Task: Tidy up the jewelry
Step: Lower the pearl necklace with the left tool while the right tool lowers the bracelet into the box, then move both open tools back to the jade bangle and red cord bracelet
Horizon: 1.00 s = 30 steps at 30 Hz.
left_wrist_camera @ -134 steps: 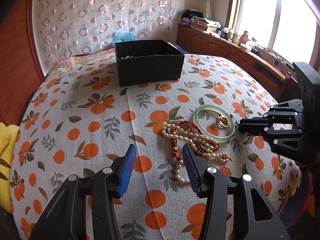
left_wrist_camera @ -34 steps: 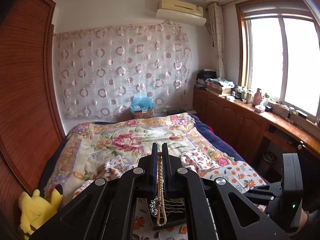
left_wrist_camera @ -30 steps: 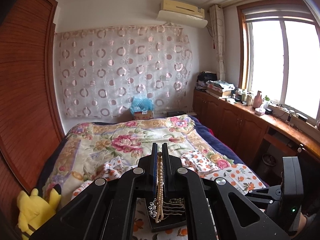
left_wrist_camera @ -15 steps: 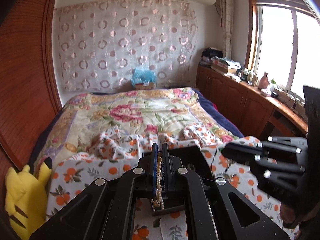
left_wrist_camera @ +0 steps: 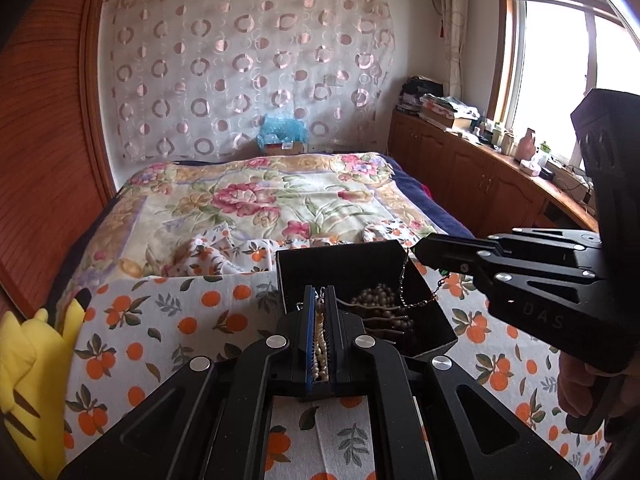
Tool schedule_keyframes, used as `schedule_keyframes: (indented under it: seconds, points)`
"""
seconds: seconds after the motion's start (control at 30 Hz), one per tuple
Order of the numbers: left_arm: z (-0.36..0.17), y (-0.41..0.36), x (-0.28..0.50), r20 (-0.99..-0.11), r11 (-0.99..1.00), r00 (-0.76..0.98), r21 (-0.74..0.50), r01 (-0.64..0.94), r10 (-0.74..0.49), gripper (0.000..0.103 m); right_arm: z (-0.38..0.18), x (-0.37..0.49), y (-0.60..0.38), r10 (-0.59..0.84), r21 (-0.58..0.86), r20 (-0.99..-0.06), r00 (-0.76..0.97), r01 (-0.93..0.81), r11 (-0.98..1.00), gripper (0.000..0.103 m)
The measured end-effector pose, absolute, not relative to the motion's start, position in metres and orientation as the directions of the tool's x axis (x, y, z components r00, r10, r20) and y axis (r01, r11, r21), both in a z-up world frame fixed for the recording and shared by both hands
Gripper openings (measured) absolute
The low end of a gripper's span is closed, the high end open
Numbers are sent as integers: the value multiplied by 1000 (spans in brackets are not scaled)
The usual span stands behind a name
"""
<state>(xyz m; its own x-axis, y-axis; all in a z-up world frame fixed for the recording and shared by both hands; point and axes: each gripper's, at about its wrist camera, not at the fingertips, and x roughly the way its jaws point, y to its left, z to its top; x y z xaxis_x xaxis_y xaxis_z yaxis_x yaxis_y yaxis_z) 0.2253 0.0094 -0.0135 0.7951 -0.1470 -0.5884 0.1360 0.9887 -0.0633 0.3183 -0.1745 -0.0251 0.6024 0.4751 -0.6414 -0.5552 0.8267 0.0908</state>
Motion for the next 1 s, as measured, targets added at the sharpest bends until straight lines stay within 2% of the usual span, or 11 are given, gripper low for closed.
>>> schedule_keyframes:
  seconds: [0.33, 0.5, 0.57, 0.63, 1.0]
  points:
    - [-19, 2, 215, -593, 983, 787, -55, 173, -172, 4, -35, 325, -175, 473, 115, -665, 577, -547, 829, 9]
    - [-22, 2, 212, -600, 982, 781, -54, 180, -176, 4, -34, 325, -181, 466, 115, -656, 593, -533, 839, 25]
    - [-22, 2, 209, -601, 982, 779, -55, 182, -178, 6, -34, 321, -183, 464, 104, -654, 598, -536, 838, 25]
    - [-23, 3, 203, -601, 981, 779, -53, 186, -181, 12, -33, 315, -187, 455, 91, -651, 608, -533, 841, 25]
    - [-35, 6, 159, -611, 974, 765, -52, 220, -205, 13, -54, 236, -218, 459, 30, -645, 611, -580, 814, 25]
